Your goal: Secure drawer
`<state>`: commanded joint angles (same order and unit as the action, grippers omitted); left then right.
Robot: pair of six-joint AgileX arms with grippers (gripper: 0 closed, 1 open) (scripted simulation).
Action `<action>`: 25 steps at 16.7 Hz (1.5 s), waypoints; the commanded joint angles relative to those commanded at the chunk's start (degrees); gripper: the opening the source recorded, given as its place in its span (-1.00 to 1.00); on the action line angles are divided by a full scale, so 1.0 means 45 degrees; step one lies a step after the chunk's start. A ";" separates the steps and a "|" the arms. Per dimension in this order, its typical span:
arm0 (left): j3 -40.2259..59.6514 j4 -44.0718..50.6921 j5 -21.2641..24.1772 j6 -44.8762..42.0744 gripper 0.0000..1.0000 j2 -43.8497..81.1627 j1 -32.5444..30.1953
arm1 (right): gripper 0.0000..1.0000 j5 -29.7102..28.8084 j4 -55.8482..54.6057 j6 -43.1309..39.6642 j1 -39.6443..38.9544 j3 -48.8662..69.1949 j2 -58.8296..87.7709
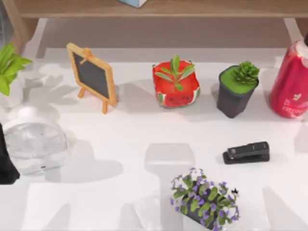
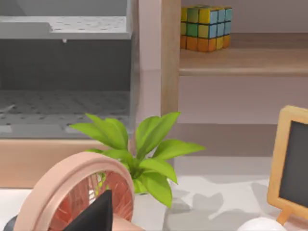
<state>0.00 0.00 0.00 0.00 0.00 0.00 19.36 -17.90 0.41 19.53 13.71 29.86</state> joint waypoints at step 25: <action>0.0000 0.0000 0.0000 0.0000 1.00 0.0000 0.0000 | 1.00 0.4021 -0.7527 -0.6073 0.4072 0.2587 0.9940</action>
<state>0.00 0.00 0.00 0.00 0.00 0.00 37.46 -51.78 -26.92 37.85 25.35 74.59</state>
